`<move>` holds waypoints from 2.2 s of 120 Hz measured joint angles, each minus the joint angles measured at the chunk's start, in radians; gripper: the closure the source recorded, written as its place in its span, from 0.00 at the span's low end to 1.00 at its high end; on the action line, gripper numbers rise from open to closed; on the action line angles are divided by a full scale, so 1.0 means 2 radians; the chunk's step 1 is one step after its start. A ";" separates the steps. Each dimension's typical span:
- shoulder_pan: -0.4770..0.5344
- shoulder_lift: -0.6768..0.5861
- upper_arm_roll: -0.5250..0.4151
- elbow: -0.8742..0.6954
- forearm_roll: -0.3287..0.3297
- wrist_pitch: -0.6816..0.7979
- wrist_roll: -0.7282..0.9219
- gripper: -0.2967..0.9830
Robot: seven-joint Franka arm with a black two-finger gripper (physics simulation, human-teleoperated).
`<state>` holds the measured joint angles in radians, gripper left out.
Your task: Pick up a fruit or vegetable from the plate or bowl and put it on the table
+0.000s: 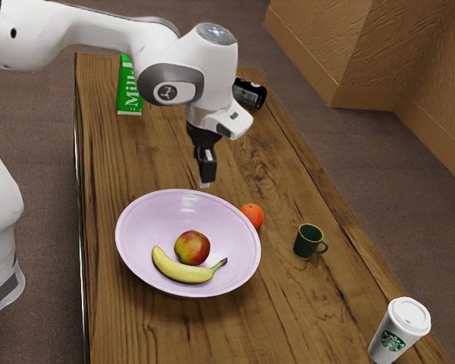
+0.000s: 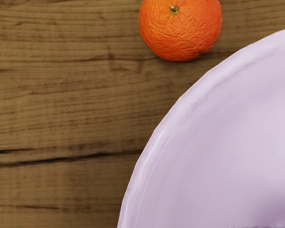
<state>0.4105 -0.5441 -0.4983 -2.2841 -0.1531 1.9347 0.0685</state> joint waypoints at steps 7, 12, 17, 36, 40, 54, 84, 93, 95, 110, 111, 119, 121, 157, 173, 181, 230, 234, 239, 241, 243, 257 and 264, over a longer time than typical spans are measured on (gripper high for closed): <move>-0.011 -0.002 -0.002 0.000 -0.010 0.002 0.004 0.25; -0.018 -0.002 -0.003 0.000 -0.017 0.002 0.006 0.25; -0.026 -0.002 -0.003 0.000 -0.022 0.003 0.008 0.25; -0.048 0.004 -0.004 -0.003 -0.032 0.002 0.015 0.25; -0.052 0.008 -0.005 -0.004 -0.033 0.002 0.016 0.25; -0.056 0.027 -0.005 -0.006 -0.034 0.002 0.020 0.25; -0.073 0.044 -0.005 -0.012 -0.035 0.007 0.023 0.25; -0.074 0.044 -0.005 -0.014 -0.036 0.008 0.023 0.25; -0.075 0.045 -0.005 -0.014 -0.037 0.008 0.023 0.25; -0.084 0.051 -0.005 -0.017 -0.041 0.013 0.023 0.25; -0.085 0.052 -0.005 -0.017 -0.041 0.014 0.023 0.25; -0.091 0.056 -0.005 -0.018 -0.044 0.019 0.023 0.26; -0.091 0.057 -0.005 -0.018 -0.044 0.020 0.023 0.26; -0.090 0.091 -0.003 -0.019 -0.047 0.045 0.023 0.26; -0.088 0.104 -0.002 -0.020 -0.047 0.055 0.023 0.26; -0.087 0.110 -0.002 -0.020 -0.047 0.060 0.023 0.26; -0.084 0.115 -0.001 -0.022 -0.045 0.039 0.024 0.26; -0.083 0.115 -0.001 -0.022 -0.044 0.038 0.024 0.26; -0.082 0.115 -0.001 -0.022 -0.044 0.036 0.024 0.26; -0.081 0.115 -0.001 -0.022 -0.044 0.035 0.024 0.26; -0.081 0.115 -0.001 -0.022 -0.043 0.035 0.024 0.26; -0.081 0.115 0.000 -0.021 -0.042 0.030 0.024 0.29; -0.081 0.115 -0.001 -0.020 -0.038 0.029 0.024 0.33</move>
<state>0.2481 -0.3144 -0.4993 -2.3249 -0.2281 1.9931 0.1171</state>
